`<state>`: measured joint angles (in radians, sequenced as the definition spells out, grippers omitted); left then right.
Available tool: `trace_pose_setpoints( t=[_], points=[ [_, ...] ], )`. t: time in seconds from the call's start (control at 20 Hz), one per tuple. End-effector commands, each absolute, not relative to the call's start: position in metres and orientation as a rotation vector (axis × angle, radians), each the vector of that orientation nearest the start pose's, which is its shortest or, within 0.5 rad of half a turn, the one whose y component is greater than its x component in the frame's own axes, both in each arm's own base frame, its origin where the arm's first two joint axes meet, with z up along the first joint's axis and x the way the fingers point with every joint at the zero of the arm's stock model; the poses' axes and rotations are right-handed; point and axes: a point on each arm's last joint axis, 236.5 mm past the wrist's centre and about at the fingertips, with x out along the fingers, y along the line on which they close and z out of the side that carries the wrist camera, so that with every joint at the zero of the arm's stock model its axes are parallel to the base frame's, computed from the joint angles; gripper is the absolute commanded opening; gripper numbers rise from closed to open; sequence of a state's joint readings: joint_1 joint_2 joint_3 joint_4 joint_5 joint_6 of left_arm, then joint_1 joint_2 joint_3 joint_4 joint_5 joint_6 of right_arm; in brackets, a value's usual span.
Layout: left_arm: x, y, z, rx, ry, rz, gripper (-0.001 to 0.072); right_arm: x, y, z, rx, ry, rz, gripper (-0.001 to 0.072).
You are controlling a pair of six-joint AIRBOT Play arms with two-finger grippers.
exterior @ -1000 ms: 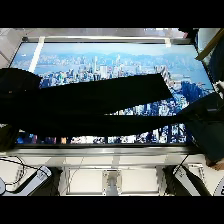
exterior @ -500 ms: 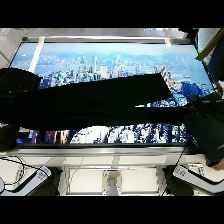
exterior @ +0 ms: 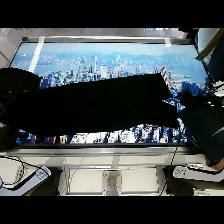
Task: Fold the clothes and pants, and hang the long-sleeved shirts on hangers.
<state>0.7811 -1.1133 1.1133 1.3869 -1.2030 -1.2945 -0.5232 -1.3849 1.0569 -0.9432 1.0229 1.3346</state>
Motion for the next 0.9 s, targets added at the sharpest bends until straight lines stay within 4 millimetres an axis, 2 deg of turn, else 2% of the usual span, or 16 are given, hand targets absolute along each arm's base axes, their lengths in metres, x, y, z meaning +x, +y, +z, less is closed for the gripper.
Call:
trace_pose_setpoints(
  t=[0.0, 0.15, 0.3, 0.4, 0.55, 0.75, 0.85],
  points=[
    [0.28, 0.22, 0.051, -0.38, 1.128, 0.409, 0.001, 0.329, -0.116, -0.018, 0.609, 1.241, -0.097, 0.0389],
    [0.28, 0.219, 0.051, -0.382, 1.131, 0.407, 0.001, 0.274, -0.113, -0.037, 0.731, 1.283, -0.149, 0.039],
    [0.28, 0.219, 0.051, -0.382, 1.131, 0.407, 0.001, 0.252, -0.089, -0.067, 0.81, 1.329, -0.081, 0.039],
    [0.28, 0.219, 0.051, -0.382, 1.132, 0.407, 0.001, 0.256, -0.085, -0.079, 0.819, 1.307, -0.074, 0.039],
    [0.28, 0.219, 0.051, -0.382, 1.131, 0.407, 0.001, 0.274, -0.101, -0.084, 0.814, 1.22, -0.131, 0.039],
    [0.28, 0.219, 0.05, -0.383, 1.132, 0.407, 0.001, 0.271, -0.096, -0.092, 0.827, 1.251, -0.111, 0.039],
    [0.28, 0.219, 0.05, -0.383, 1.133, 0.407, 0.001, 0.267, -0.086, -0.1, 0.851, 1.285, -0.06, 0.039]
  ],
)
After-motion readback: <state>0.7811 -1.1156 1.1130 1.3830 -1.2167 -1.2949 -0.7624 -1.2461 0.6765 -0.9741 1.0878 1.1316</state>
